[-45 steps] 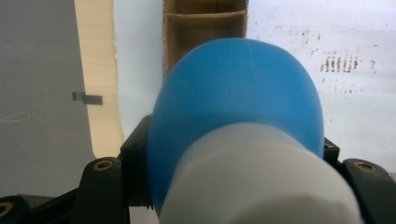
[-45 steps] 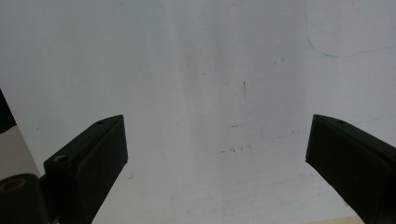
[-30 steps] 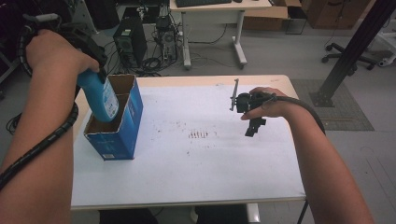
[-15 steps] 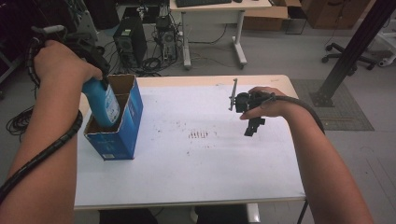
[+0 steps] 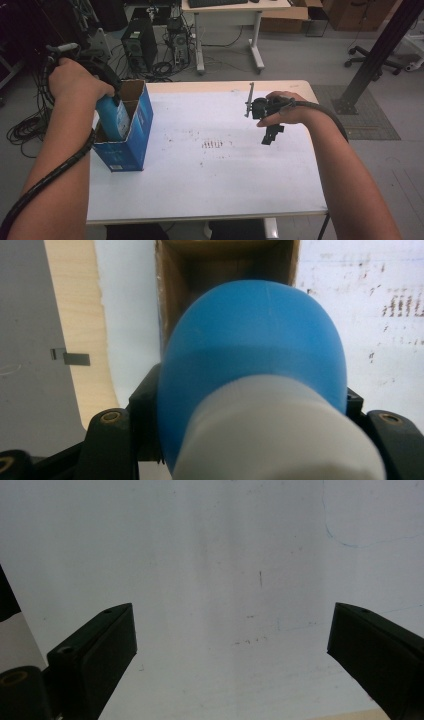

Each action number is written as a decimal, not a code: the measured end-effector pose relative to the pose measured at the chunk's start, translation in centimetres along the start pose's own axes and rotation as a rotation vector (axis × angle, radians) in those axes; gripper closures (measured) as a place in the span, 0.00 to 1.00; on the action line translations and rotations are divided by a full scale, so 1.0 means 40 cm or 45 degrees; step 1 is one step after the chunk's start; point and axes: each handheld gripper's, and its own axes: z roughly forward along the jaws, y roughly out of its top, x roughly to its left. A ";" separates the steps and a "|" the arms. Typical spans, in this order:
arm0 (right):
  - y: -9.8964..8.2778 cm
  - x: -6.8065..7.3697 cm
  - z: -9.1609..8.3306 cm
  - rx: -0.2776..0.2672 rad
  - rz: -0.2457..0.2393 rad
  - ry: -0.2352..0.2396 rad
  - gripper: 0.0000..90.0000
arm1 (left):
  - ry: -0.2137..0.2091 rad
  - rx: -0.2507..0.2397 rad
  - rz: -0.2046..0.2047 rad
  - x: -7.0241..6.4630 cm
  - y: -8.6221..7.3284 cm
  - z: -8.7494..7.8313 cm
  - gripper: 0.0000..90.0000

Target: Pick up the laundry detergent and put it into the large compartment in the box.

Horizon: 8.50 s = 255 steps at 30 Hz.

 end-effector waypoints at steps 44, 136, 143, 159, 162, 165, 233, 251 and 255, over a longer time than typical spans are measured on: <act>0.005 0.007 -0.014 -0.002 -0.005 -0.014 0.06 | 0.033 -0.013 0.021 0.007 -0.002 0.185 0.42; 0.006 0.010 -0.019 -0.013 -0.007 -0.022 0.06 | 0.059 -0.027 0.042 0.007 -0.023 0.189 0.25; 0.007 0.014 -0.023 -0.014 -0.004 -0.026 0.06 | 0.062 -0.032 0.037 0.011 -0.031 0.171 0.24; 0.010 0.020 -0.033 -0.014 -0.010 -0.035 0.06 | 0.069 -0.088 0.079 0.009 -0.050 0.118 0.16; 0.012 0.021 -0.032 -0.015 -0.014 -0.033 0.06 | 0.073 -0.100 0.092 0.007 -0.053 0.105 0.14; 0.013 0.021 -0.032 -0.015 -0.014 -0.035 0.06 | 0.074 -0.113 0.108 0.004 -0.055 0.093 0.13; -0.014 0.048 -0.051 0.011 0.010 -0.050 0.06 | -0.100 -0.271 1.556 -0.348 -0.129 -0.023 0.00; -0.031 0.048 -0.064 0.011 0.012 -0.056 0.06 | -0.113 -0.194 1.733 -0.384 -0.139 -0.007 0.00; -0.031 0.044 -0.064 0.011 0.005 -0.057 0.06 | -0.106 -0.196 1.729 -0.388 -0.135 -0.006 0.00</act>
